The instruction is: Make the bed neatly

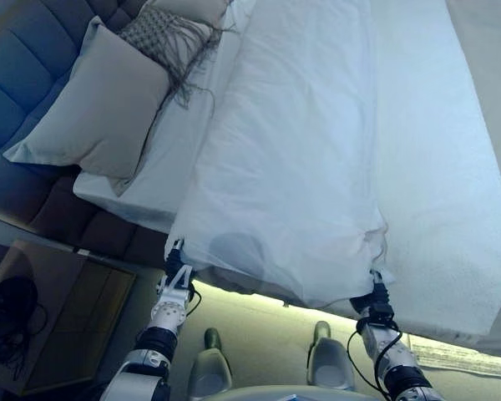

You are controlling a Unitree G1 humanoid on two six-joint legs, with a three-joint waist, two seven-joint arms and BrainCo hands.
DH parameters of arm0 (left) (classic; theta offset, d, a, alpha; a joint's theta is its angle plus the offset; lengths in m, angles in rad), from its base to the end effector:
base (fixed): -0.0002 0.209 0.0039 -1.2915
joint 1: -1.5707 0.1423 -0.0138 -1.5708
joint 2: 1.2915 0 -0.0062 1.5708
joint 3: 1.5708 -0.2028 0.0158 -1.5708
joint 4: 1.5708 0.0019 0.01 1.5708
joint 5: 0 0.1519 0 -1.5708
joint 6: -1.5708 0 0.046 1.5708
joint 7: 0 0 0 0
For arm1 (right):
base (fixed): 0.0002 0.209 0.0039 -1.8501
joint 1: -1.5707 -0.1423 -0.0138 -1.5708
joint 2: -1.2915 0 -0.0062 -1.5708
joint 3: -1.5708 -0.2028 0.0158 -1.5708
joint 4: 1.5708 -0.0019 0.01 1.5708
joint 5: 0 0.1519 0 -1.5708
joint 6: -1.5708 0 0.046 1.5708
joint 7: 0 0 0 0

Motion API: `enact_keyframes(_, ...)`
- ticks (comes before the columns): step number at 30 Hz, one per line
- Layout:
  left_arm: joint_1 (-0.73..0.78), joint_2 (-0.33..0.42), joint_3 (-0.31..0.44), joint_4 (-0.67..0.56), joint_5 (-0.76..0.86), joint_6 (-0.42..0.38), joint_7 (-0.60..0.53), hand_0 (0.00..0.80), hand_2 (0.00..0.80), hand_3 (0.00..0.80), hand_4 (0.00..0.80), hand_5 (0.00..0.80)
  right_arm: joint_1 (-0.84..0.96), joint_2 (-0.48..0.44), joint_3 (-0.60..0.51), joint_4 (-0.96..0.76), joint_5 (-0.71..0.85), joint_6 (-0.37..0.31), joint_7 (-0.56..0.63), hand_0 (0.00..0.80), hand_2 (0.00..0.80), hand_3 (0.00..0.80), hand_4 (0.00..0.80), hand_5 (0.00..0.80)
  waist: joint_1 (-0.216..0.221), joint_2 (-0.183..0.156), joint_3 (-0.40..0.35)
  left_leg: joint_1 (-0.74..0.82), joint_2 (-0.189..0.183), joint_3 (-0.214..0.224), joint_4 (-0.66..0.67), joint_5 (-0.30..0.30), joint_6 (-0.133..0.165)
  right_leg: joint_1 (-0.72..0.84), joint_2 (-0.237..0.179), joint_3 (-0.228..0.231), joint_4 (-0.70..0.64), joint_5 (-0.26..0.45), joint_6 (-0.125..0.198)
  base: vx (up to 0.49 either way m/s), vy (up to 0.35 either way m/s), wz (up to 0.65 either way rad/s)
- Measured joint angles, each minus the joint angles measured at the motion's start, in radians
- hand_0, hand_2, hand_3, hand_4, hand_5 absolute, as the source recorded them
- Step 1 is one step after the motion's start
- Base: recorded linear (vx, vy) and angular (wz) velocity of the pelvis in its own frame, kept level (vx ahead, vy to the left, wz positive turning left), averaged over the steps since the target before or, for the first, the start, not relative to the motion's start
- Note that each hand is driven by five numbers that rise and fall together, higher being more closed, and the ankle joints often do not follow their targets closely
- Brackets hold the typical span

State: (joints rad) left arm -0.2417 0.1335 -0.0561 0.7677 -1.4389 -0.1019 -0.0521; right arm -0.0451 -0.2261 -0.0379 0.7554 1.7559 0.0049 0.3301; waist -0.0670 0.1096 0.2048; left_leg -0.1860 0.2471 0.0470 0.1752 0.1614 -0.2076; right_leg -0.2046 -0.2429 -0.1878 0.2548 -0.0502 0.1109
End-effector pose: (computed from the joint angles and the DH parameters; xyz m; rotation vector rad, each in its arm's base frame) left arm 0.2367 0.1780 -0.0634 -1.2159 0.3413 0.3527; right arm 0.1728 -0.2294 -0.0919 1.4979 0.1520 -0.4079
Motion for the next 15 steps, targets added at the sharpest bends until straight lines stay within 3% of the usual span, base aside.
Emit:
enact_keyframes(1, 0.01, 0.0, 0.001, 0.0, -0.005, 0.0, -0.001, 0.8, 0.8, 0.8, 0.8, 0.8, 0.0, 0.0, -0.005, -0.001, -0.009, 0.001, -0.002, 0.8, 0.8, 0.8, 0.8, 0.8, 0.001, 0.002, 0.001, 0.007, 0.017, -0.002, 0.017, -0.026, 0.01, 0.003, -0.002, 0.001, 0.008, -0.001, 0.002, 0.272, 0.533, -0.4)
enact_keyframes(2, 0.022, -0.003, 0.001, 0.003, -0.012, 0.001, -0.002, 0.8, 0.8, 0.8, 0.8, 0.8, 0.003, 0.003, -0.018, -0.005, -0.023, 0.002, -0.01, 0.8, 0.8, 0.8, 0.8, 0.8, -0.002, 0.009, 0.004, 0.025, 0.041, -0.006, 0.039, -0.06, -0.005, 0.018, -0.002, 0.003, 0.012, -0.003, 0.011, 0.222, 0.459, -0.38)
enact_keyframes(4, 0.042, -0.01, 0.001, 0.002, -0.015, 0.011, -0.008, 0.8, 0.8, 0.8, 0.8, 0.8, 0.013, -0.01, -0.051, -0.008, -0.055, 0.002, -0.019, 0.8, 0.8, 0.8, 0.8, 0.8, -0.005, 0.025, 0.001, 0.071, 0.04, -0.011, 0.029, -0.114, -0.002, 0.035, -0.018, 0.029, 0.024, -0.006, 0.05, 0.241, 0.504, -0.33)
enact_keyframes(5, 0.052, -0.014, 0.002, 0.0, -0.014, 0.017, -0.009, 0.8, 0.8, 0.8, 0.8, 0.8, 0.013, -0.03, -0.056, -0.008, -0.068, 0.006, -0.021, 0.8, 0.8, 0.8, 0.8, 0.8, -0.008, 0.033, 0.001, 0.1, 0.029, 0.0, 0.012, -0.176, 0.0, 0.034, -0.029, 0.04, 0.028, 0.0, 0.068, 0.214, 0.427, -0.15)
enact_keyframes(6, 0.051, -0.019, 0.005, 0.003, -0.008, 0.03, -0.01, 0.8, 0.8, 0.8, 0.8, 0.8, 0.012, -0.031, -0.069, -0.006, -0.086, 0.009, -0.025, 0.8, 0.8, 0.8, 0.8, 0.8, -0.017, 0.03, 0.004, 0.104, 0.013, 0.016, 0.01, -0.206, -0.034, 0.041, -0.062, 0.049, 0.022, 0.007, 0.09, 0.208, 0.451, 0.02)
enact_keyframes(7, 0.06, -0.024, 0.006, 0.001, 0.003, 0.045, -0.011, 0.8, 0.8, 0.8, 0.8, 0.8, 0.016, -0.028, -0.073, -0.006, -0.096, 0.009, -0.035, 0.8, 0.8, 0.8, 0.8, 0.8, -0.021, 0.012, 0.005, 0.109, -0.027, 0.046, 0.012, -0.211, -0.009, 0.048, -0.102, 0.058, 0.012, 0.016, 0.095, 0.13, 0.374, 0.11)
enact_keyframes(8, 0.069, -0.029, 0.005, 0.001, 0.017, 0.057, -0.011, 0.8, 0.8, 0.8, 0.8, 0.8, 0.019, -0.019, -0.075, -0.006, -0.106, 0.009, -0.037, 0.8, 0.8, 0.8, 0.8, 0.8, -0.023, -0.001, 0.003, 0.121, -0.068, 0.061, 0.015, -0.219, 0.009, 0.064, -0.146, 0.072, -0.02, 0.034, 0.122, 0.082, 0.376, -0.01)
enact_keyframes(11, 0.075, -0.049, -0.003, -0.01, 0.022, 0.073, -0.008, 0.8, 0.8, 0.8, 0.8, 0.8, 0.016, -0.014, -0.073, -0.009, -0.136, 0.018, -0.051, 0.8, 0.8, 0.8, 0.8, 0.8, -0.025, 0.002, 0.004, 0.13, -0.156, 0.068, 0.034, -0.254, 0.043, 0.069, -0.22, 0.097, -0.051, 0.074, 0.139, -0.072, 0.345, -0.18)
enact_keyframes(13, 0.08, -0.042, 0.0, -0.026, 0.032, 0.074, 0.001, 0.8, 0.8, 0.8, 0.8, 0.8, 0.017, -0.005, -0.07, -0.009, -0.135, 0.03, -0.074, 0.8, 0.8, 0.8, 0.8, 0.8, -0.02, 0.008, 0.002, 0.1, -0.164, 0.089, 0.07, -0.276, 0.054, 0.026, -0.229, 0.091, -0.026, 0.107, 0.133, -0.166, 0.177, -0.25)
enact_keyframes(15, 0.075, -0.036, -0.003, -0.045, 0.04, 0.073, 0.012, 0.8, 0.8, 0.8, 0.8, 0.8, 0.038, 0.01, -0.058, -0.024, -0.134, 0.03, -0.079, 0.8, 0.8, 0.8, 0.8, 0.8, -0.014, 0.002, 0.004, 0.065, -0.161, 0.078, 0.087, -0.28, 0.054, -0.002, -0.223, 0.085, -0.006, 0.11, 0.127, -0.222, 0.029, 0.06)
